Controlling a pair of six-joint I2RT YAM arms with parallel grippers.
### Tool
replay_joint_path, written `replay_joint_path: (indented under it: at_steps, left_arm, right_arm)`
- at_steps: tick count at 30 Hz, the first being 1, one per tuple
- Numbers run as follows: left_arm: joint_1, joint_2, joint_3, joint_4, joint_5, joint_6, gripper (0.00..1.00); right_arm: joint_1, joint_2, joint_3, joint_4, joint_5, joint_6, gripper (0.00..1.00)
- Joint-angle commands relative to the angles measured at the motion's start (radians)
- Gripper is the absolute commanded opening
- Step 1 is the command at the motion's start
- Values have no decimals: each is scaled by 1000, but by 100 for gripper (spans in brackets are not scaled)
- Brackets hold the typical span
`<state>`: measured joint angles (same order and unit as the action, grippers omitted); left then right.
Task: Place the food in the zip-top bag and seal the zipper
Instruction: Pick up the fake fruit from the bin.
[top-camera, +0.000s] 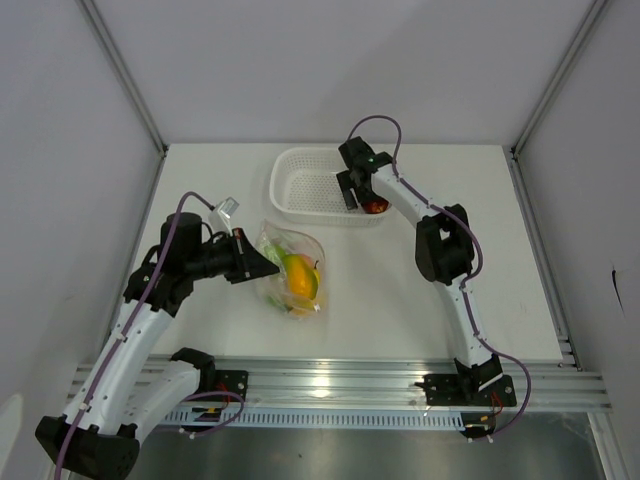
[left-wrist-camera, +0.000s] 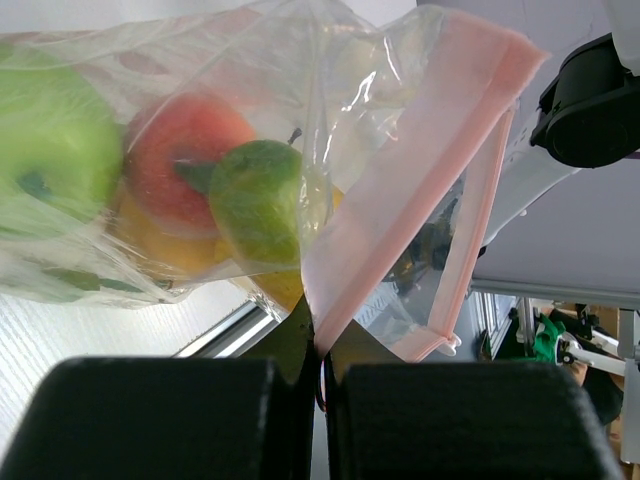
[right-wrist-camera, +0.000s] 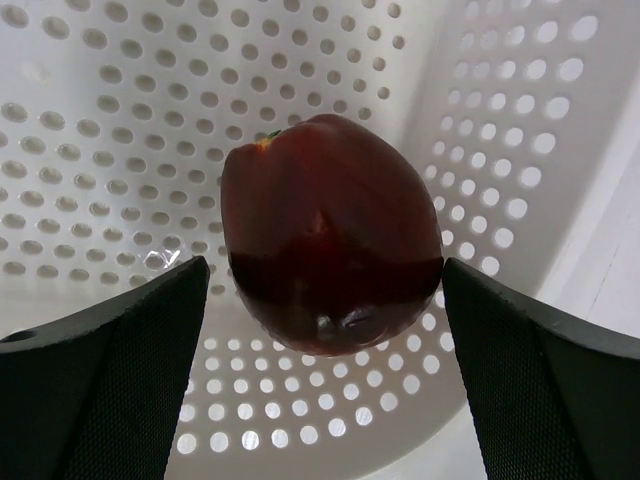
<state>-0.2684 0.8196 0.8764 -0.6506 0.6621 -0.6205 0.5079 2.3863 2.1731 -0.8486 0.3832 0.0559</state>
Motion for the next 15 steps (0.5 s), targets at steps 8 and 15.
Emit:
replay_joint_path:
  at_steps: [8, 15]
  left_arm:
    - [-3, -28, -2, 9, 16, 4, 1]
    - [-3, -37, -4, 0, 10, 4, 1]
  right_arm:
    - [-6, 20, 14, 46, -9, 9, 99]
    - [-23, 42, 24, 66, -43, 10, 90]
